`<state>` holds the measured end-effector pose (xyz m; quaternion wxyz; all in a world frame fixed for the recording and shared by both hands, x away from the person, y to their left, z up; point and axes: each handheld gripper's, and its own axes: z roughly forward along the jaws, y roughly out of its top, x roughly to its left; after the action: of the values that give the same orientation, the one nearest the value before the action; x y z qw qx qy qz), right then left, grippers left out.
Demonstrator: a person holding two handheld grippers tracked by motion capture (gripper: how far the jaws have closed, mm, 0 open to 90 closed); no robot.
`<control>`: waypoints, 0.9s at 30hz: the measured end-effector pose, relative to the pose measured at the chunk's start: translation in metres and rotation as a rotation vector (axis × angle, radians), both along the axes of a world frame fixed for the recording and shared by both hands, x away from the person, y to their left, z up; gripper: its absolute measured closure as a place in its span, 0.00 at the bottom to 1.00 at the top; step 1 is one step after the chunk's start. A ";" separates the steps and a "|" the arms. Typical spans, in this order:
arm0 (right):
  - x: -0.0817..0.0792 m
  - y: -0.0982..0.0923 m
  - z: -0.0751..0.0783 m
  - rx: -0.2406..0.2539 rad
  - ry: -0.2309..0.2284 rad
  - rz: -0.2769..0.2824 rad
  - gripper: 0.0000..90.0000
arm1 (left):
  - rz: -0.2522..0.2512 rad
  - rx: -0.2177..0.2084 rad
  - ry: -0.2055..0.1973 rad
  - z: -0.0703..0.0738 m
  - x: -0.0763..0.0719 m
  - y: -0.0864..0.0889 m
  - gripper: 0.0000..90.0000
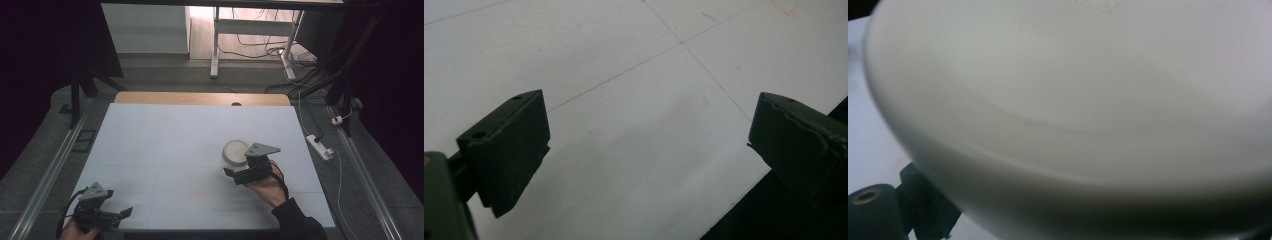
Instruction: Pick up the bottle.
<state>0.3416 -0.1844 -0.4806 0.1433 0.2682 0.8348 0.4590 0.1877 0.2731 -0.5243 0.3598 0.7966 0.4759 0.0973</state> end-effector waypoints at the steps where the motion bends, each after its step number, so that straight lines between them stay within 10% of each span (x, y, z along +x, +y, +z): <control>1: -0.001 0.003 0.001 0.001 0.000 0.007 0.07 | 0.000 0.000 0.000 0.000 0.000 0.000 0.05; 27: -0.011 0.063 0.009 -0.004 0.006 0.153 0.08 | -0.004 -0.004 0.000 0.000 0.000 0.001 0.05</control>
<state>0.3301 -0.1214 -0.4715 0.1059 0.2049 0.8541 0.4661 0.1876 0.2737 -0.5243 0.3614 0.7968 0.4748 0.0955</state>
